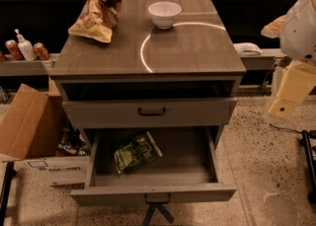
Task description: Pick green jalapeno chip bag from middle drawer and place on counter
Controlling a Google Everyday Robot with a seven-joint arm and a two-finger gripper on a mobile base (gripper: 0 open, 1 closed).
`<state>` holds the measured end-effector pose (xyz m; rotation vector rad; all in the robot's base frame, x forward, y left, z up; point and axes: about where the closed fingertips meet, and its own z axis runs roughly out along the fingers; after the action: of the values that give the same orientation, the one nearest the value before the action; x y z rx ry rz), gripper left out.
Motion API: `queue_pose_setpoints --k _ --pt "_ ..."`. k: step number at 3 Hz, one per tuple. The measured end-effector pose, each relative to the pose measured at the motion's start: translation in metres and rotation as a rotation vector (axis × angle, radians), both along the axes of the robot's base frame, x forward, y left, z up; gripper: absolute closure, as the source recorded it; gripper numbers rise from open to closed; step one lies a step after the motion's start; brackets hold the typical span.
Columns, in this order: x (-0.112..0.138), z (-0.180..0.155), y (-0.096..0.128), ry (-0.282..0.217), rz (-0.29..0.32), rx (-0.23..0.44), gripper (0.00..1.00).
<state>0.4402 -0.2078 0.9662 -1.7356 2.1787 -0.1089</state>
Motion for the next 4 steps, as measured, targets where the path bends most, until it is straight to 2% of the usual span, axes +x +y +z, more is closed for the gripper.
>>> queue_pose_setpoints --k 1,2,3,4 --pt "-0.001 -0.039 0.027 0.027 0.074 0.111 0.0" --pt "-0.008 -0.085 0.072 0.081 0.14 0.253 0.0" --pt "-0.008 -0.085 0.072 0.081 0.14 0.253 0.0" --pt "-0.008 -0.114 0.08 0.107 0.133 0.308 0.0"
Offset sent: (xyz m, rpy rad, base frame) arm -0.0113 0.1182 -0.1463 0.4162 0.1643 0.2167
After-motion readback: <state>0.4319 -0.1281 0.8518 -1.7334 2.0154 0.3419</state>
